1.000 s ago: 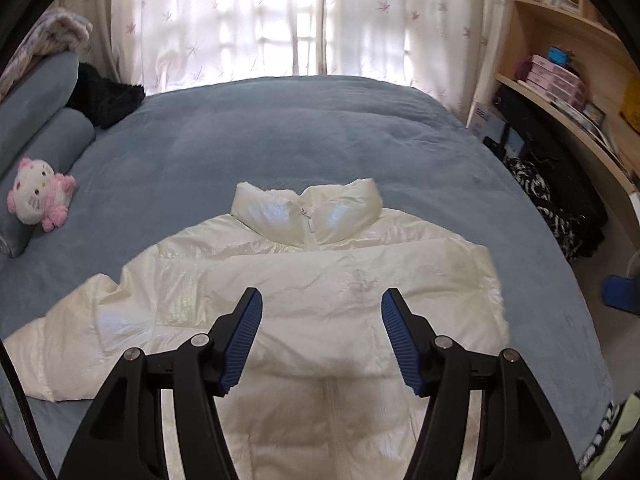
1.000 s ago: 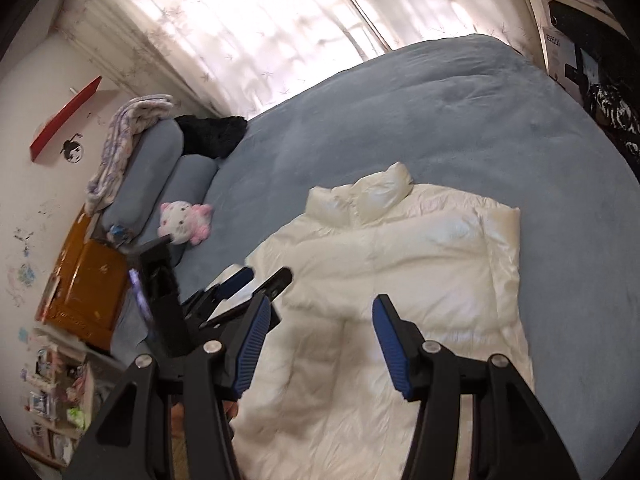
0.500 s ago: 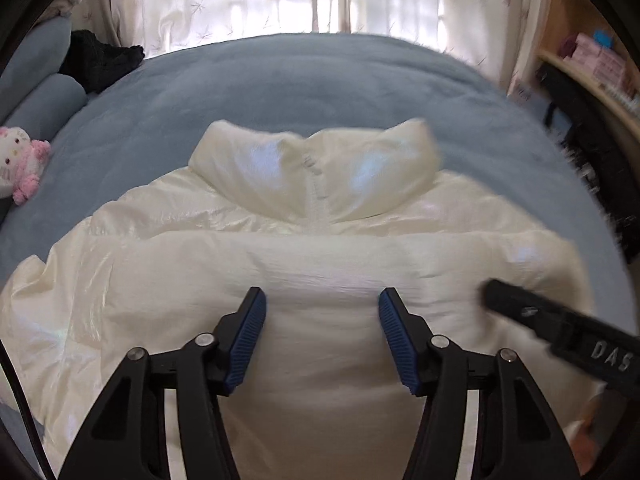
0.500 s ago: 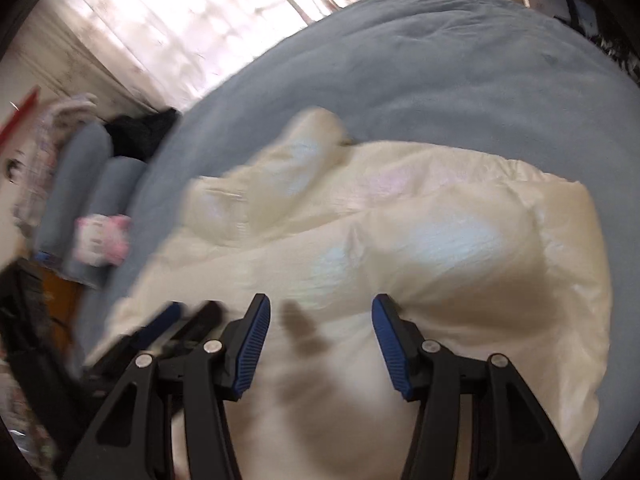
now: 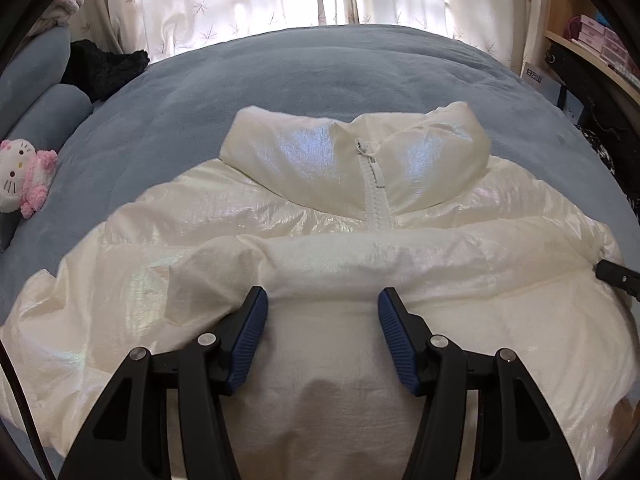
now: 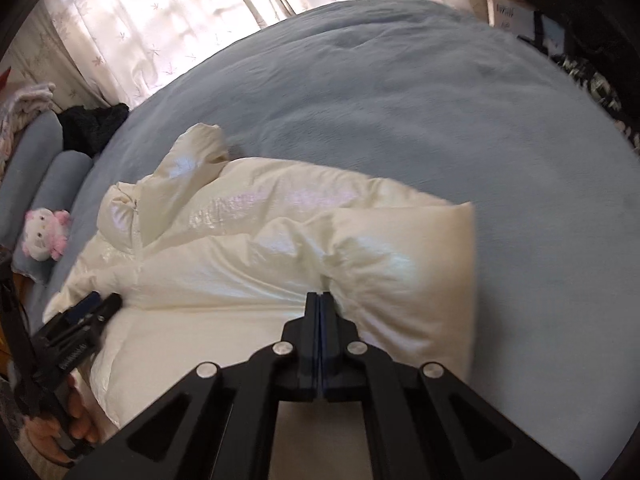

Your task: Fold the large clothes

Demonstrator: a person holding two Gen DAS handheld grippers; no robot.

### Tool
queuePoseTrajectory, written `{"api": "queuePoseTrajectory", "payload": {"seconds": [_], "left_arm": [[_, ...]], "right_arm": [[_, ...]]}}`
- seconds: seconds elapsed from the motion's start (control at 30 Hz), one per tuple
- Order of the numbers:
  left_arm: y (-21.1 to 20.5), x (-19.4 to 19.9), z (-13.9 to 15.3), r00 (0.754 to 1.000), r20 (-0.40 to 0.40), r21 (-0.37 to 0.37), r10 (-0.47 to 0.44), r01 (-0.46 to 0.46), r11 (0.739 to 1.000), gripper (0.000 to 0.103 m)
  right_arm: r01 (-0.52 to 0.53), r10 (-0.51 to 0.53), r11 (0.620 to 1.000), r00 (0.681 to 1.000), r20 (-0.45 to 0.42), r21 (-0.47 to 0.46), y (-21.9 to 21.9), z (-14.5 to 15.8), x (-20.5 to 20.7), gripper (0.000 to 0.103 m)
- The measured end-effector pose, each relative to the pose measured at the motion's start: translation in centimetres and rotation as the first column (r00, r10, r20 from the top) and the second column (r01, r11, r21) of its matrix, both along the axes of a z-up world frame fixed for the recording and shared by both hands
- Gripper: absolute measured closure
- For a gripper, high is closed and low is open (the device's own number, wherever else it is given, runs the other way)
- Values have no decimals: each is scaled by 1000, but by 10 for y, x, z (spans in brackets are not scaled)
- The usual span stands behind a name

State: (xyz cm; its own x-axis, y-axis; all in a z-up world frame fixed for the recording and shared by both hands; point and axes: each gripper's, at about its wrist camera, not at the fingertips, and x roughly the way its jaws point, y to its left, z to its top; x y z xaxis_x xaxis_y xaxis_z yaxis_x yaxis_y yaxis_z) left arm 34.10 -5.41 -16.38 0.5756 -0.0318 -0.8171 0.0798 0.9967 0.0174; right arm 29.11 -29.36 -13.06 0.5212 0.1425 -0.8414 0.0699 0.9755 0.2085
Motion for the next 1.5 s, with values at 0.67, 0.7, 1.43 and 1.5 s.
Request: {"api": "queuePoseTrajectory", "payload": {"seconds": [0.67,0.7,1.43,1.5], "left_arm": [[-3,-60,-5,997,-58,-25,-56,55,998,46],[-2,-60,-5,997,-60,-30,-53,51,998,46],[10,-124,36,995,-62,-71,-77,73,995,46],[12,-139,44,995,-52,-70,-80,76,995,46]], "right_arm": [[-122,121,986,993,-16,-113,60,-15,-63,67],[-121,119,987,993,-23,-108,60,-16,-63,67],[-15,15,1000,995,-99,1,61,9,-102,66],[-10,8,1000,994,-109,-20,64,13,-111,66]]}}
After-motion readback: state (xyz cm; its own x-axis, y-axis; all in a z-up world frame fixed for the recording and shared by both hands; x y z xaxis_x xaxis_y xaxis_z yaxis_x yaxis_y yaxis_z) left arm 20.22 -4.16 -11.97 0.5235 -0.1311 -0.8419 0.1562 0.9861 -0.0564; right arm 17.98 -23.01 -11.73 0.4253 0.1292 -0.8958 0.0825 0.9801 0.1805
